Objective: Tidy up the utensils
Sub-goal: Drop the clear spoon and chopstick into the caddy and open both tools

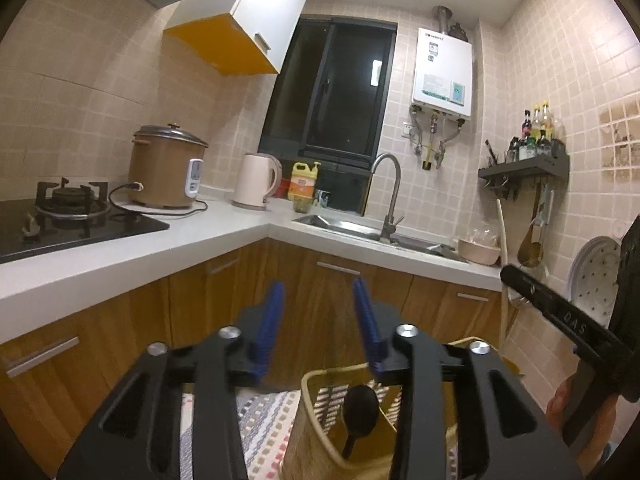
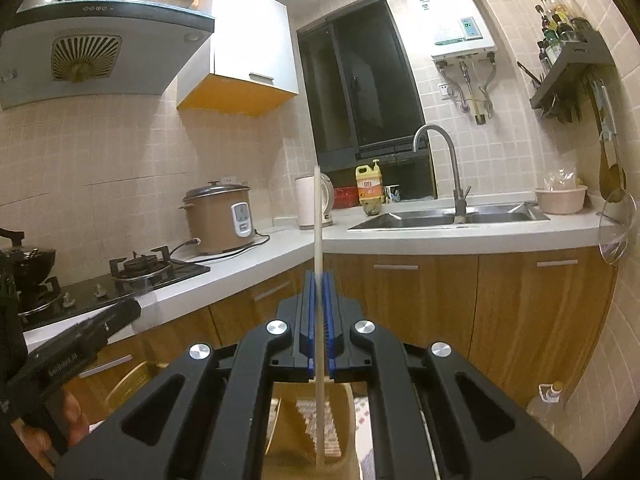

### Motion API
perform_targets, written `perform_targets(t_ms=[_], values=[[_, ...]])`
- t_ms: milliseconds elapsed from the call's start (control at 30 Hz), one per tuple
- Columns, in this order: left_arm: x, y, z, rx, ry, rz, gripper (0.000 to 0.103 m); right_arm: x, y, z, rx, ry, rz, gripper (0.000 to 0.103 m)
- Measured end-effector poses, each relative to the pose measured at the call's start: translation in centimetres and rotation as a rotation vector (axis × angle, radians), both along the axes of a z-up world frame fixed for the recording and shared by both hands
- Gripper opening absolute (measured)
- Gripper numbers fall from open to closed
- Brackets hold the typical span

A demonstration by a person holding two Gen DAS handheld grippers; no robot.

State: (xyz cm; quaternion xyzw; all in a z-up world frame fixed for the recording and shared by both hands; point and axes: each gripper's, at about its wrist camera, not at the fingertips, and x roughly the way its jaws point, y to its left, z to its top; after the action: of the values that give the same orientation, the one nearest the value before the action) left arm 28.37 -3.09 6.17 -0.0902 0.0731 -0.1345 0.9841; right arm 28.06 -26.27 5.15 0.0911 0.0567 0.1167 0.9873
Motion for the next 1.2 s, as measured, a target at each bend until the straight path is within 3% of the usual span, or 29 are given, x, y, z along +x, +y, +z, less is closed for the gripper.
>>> perform_targets(t_ms=[500,533,600,767,900,1000,1133,1200], values=[[-6.8,4.7,2.2,-0.013,0.094,-0.023,0.043,-7.5,-0.9,0.8,-0.041,0.214,0.099,0.014],[-7.2,4.7,2.2,-0.01,0.112,-0.033,0.043,-7.8,-0.7,1.1,-0.054,0.234,0.095,0.02],[-7.5,4.7,2.2,0.012,0.154,-0.05,0.044,-7.6,0.1,1.5,-0.103,0.299,0.081,0.062],[-8.5,5.6,1.7,0.006,0.214,-0.078,0.044,-4.6,1.5,4.2,-0.179,0.398,0.087,0.062],[-8.7,5.9,1.5,0.011,0.214,-0.079,0.044,2.2,1.2,5.3,-0.095,0.528,0.091,0.062],[-8.2,5.8,1.5,0.033,0.219,-0.085,0.044,7.2,1.1,4.3,-0.04,0.632,0.104,0.058],[-6.6,5.8,0.9,0.056,0.24,-0.086,0.044,10.8,1.7,2.6,-0.042,0.69,0.089,0.052],[-5.8,5.8,0.5,0.055,0.252,-0.085,0.044,12.1,1.9,1.7,-0.039,0.722,0.103,0.034]])
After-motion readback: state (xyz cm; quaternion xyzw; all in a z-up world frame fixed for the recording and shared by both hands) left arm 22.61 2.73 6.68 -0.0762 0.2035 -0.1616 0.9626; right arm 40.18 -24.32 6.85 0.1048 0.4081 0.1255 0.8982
